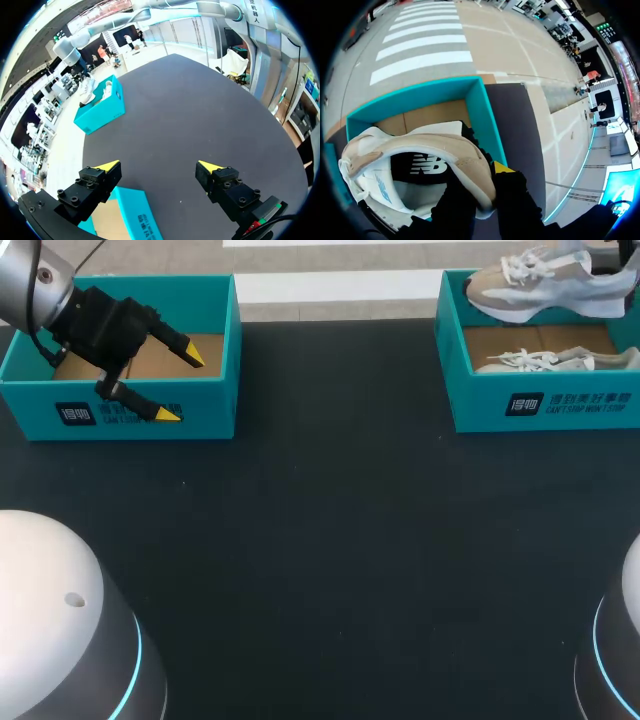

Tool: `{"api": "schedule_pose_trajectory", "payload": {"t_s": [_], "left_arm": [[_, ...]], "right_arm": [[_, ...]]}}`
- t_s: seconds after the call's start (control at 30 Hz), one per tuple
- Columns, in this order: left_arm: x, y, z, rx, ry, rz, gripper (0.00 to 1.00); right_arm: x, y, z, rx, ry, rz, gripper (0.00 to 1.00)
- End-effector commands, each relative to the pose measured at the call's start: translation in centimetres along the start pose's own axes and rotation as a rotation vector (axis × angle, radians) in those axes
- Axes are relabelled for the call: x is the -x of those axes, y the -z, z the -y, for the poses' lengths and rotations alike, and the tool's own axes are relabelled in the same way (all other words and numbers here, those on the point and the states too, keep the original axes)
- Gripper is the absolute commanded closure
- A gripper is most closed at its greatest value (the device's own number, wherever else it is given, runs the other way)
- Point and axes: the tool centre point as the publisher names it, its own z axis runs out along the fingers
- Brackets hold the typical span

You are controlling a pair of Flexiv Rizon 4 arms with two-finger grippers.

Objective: Take the shoe out of the shoebox, open the shoe tongue, remove and reinsert the insole, then place the shoe into the shoebox

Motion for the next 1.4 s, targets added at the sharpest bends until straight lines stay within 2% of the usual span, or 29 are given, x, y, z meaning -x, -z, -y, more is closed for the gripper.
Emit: {"api": "schedule_pose_trajectory", "payload": {"t_s": [0.03,0.47,0.63,0.97,1.4], "left_arm": [[-0.1,0.0,0.1,0.004,0.0,0.0,0.0],[-0.1,0.0,0.1,0.004,0.0,0.0,0.0],[-0.1,0.0,0.1,0.004,0.0,0.0,0.0],[-0.1,0.0,0.1,0.004,0.0,0.0,0.0],[-0.1,0.0,0.1,0.004,0.0,0.0,0.0]], "right_arm": [[0.2,0.0,-0.2,-0.002,0.001,-0.004,1.0],[0.2,0.0,-0.2,-0.002,0.001,-0.004,1.0],[0.2,-0.7,0.2,0.04,0.026,0.034,1.0],[-0.7,-3.2,1.1,0.001,0.042,0.031,1.0],[-0.9,-5.1,-0.1,-0.011,0.012,0.034,1.0]]}}
